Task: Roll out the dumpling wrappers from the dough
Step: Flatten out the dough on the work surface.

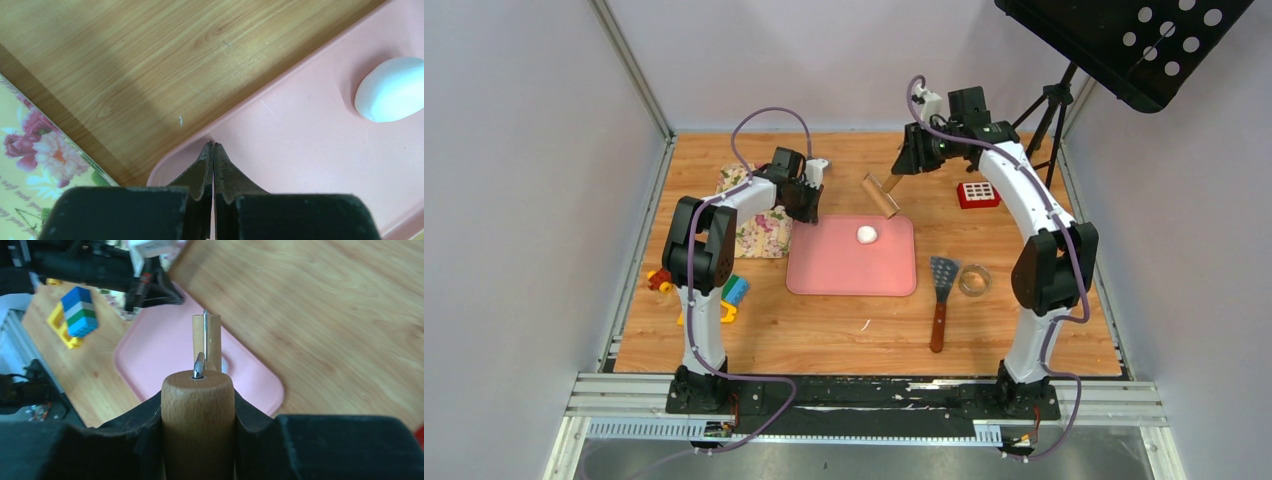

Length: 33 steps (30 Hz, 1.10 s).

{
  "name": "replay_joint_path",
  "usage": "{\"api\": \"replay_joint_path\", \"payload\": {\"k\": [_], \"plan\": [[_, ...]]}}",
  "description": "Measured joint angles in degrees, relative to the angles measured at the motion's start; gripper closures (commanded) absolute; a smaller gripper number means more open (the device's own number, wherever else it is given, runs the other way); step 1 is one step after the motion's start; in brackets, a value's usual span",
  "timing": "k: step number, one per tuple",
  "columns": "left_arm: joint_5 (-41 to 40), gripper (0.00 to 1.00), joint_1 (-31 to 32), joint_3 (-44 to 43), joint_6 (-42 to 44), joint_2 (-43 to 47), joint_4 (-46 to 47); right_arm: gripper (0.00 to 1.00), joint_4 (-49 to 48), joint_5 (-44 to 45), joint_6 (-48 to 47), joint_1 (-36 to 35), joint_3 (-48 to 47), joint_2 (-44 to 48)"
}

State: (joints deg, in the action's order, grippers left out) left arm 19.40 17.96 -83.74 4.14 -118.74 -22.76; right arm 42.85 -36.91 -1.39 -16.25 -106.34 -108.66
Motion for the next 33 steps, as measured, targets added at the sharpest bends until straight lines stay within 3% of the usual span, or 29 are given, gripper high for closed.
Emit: {"api": "replay_joint_path", "payload": {"k": [11, 33], "plan": [[-0.2, 1.0, 0.0, 0.0, -0.4, 0.0, 0.1, 1.0, 0.1, 5.2, -6.0, 0.1, 6.4, -3.3], [-2.2, 1.0, 0.1, 2.3, -5.8, 0.7, 4.8, 1.0, -2.3, 3.3, -5.8, -2.6, 10.3, -6.5]]}}
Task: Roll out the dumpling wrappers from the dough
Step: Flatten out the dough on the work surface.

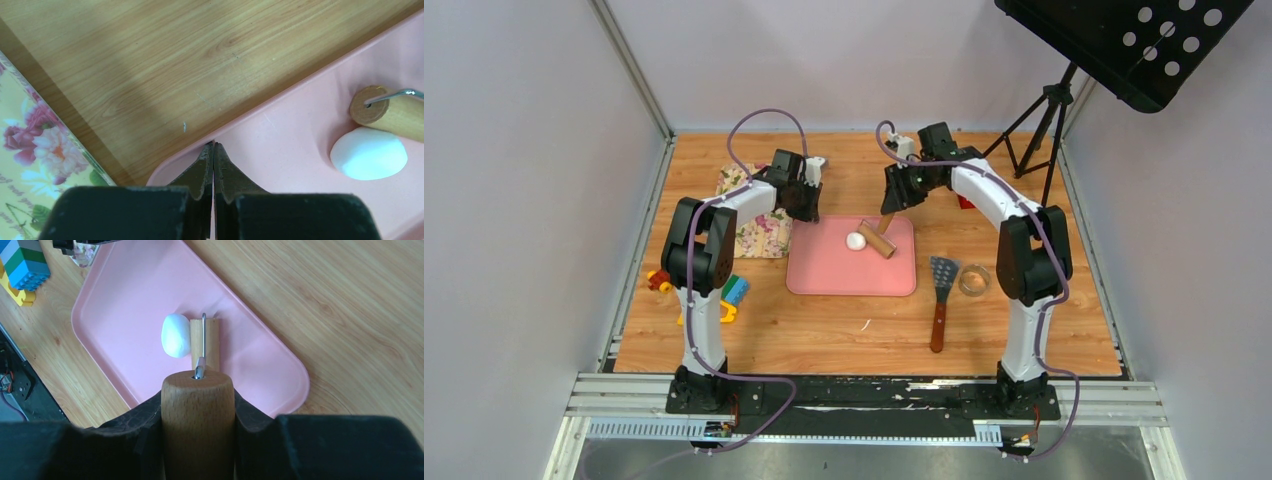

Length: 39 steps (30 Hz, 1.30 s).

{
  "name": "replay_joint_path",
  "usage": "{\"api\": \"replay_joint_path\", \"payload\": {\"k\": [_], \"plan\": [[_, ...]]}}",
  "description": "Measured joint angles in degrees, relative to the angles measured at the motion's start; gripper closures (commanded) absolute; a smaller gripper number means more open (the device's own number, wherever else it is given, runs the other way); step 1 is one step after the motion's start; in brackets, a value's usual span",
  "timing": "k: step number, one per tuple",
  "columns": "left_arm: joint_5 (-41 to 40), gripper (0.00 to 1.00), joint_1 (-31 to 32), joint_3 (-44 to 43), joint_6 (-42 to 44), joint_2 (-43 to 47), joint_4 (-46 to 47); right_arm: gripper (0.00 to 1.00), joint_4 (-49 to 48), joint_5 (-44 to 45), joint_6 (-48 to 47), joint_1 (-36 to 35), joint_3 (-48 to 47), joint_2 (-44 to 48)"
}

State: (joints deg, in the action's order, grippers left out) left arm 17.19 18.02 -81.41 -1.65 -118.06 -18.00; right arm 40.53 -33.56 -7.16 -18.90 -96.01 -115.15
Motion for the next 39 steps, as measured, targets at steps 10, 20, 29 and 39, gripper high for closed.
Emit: {"api": "replay_joint_path", "payload": {"k": [10, 20, 29, 39], "plan": [[0.0, 1.0, 0.3, 0.1, -0.5, 0.0, 0.3, 1.0, -0.9, 1.0, 1.1, -3.2, -2.3, -1.6], [0.0, 1.0, 0.4, 0.1, -0.6, 0.0, 0.4, 1.0, -0.9, 6.4, 0.6, -4.3, -2.4, -1.0], [0.0, 1.0, 0.4, 0.2, -0.6, 0.0, 0.4, 1.0, 0.8, 13.6, -6.3, -5.1, -3.5, 2.8], [0.0, 1.0, 0.4, 0.2, -0.6, 0.0, 0.4, 1.0, 2.5, 5.5, -3.4, -5.7, -10.9, 2.9]]}}
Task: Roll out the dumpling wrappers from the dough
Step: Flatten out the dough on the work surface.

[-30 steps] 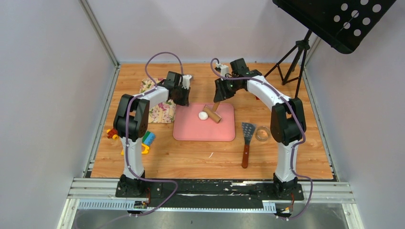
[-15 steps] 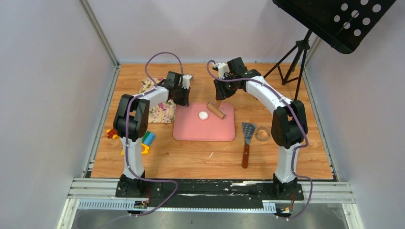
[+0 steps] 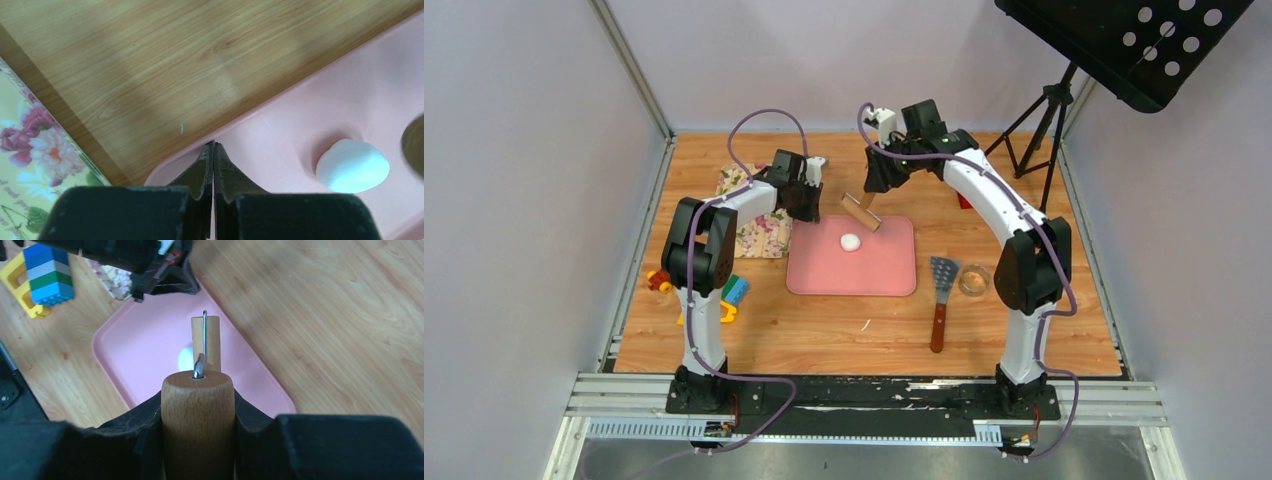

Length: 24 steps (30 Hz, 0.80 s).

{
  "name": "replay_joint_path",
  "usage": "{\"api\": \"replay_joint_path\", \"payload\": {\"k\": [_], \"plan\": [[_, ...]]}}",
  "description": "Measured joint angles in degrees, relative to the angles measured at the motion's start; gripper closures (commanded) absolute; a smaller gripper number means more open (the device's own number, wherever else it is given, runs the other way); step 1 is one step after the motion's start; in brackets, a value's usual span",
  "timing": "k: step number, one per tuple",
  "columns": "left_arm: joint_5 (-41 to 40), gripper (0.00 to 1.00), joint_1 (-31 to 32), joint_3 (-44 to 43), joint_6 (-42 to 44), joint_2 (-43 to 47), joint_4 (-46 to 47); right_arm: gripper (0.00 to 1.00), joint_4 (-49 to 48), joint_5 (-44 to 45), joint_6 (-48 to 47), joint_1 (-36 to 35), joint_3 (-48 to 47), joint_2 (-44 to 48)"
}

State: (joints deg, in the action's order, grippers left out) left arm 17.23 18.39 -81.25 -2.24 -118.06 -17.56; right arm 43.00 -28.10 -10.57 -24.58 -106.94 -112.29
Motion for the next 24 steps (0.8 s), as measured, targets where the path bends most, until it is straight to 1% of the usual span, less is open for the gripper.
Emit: {"api": "replay_joint_path", "payload": {"k": [11, 17, 24], "plan": [[0.0, 1.0, 0.0, 0.0, 0.0, 0.0, 0.0, 1.0, 1.0, -0.4, 1.1, -6.1, -0.1, -2.2], [0.0, 1.0, 0.0, 0.0, 0.0, 0.0, 0.0, 1.0, 1.2, 3.9, 0.9, -6.7, 0.2, -4.0], [0.0, 1.0, 0.0, 0.0, 0.0, 0.0, 0.0, 1.0, 1.3, 6.4, 0.8, -7.0, 0.5, -4.1]]}}
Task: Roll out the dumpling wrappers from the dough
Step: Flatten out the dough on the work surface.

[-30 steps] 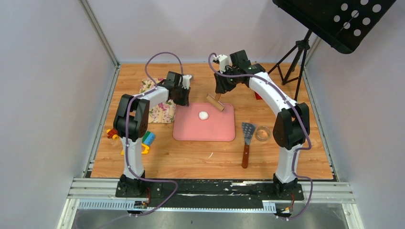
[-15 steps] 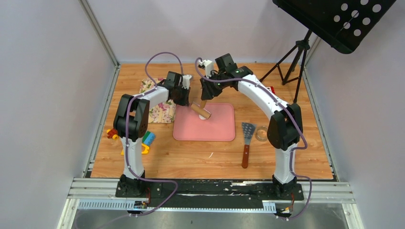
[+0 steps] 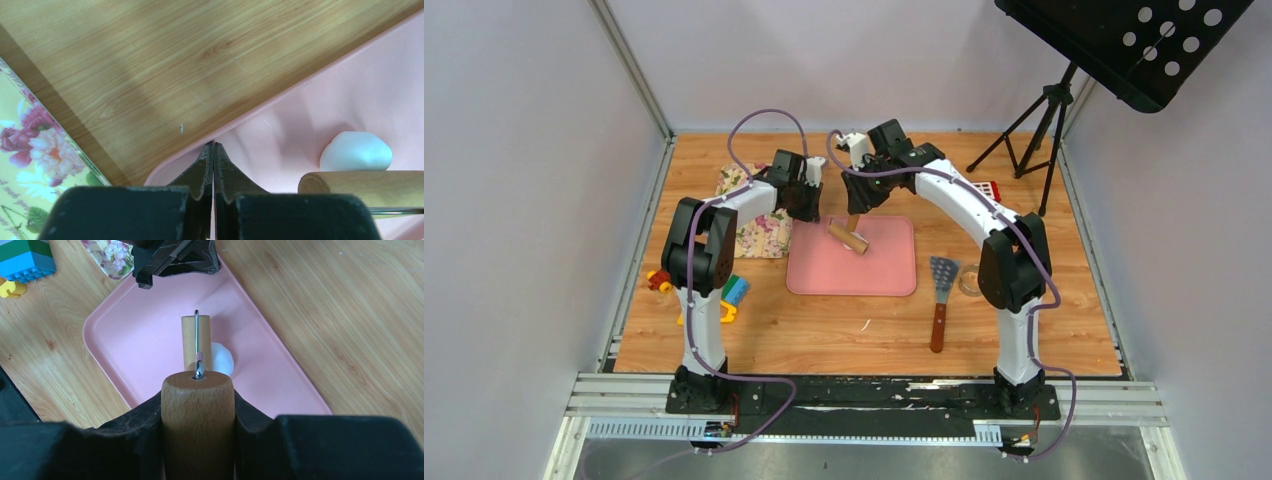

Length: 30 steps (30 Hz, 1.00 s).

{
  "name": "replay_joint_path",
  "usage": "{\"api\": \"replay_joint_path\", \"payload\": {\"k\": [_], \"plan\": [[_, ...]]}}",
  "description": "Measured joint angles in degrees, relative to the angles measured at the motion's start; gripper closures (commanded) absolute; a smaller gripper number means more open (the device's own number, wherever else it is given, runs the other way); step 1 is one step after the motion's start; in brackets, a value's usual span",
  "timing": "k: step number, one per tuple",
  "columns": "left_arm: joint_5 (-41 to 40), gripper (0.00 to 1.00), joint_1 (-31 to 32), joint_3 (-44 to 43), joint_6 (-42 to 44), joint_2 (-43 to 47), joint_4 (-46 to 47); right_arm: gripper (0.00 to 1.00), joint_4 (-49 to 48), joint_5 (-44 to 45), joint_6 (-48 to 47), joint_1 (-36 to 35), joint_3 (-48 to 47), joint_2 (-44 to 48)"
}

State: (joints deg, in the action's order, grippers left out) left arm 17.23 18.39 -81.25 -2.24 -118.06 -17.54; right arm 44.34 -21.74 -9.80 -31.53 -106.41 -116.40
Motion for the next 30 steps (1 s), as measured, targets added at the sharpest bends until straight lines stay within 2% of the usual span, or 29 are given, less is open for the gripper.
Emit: {"api": "replay_joint_path", "payload": {"k": [6, 12, 16, 21, 30], "plan": [[0.0, 1.0, 0.0, 0.0, 0.0, 0.0, 0.0, 1.0, 0.3, -3.2, -0.8, 0.0, 0.7, 0.0], [0.0, 1.0, 0.0, 0.0, 0.0, 0.0, 0.0, 1.0, 2.6, -13.0, -0.8, 0.7, -0.5, 0.0], [0.0, 1.0, 0.0, 0.0, 0.0, 0.0, 0.0, 1.0, 4.2, -13.2, -2.7, 1.2, -4.3, 0.3], [0.0, 1.0, 0.0, 0.0, 0.0, 0.0, 0.0, 1.0, 5.7, -12.9, -13.4, 1.6, -5.8, 2.6], [0.0, 1.0, 0.0, 0.0, 0.0, 0.0, 0.0, 1.0, 11.5, -12.6, -40.1, 0.5, -4.2, 3.7]]}}
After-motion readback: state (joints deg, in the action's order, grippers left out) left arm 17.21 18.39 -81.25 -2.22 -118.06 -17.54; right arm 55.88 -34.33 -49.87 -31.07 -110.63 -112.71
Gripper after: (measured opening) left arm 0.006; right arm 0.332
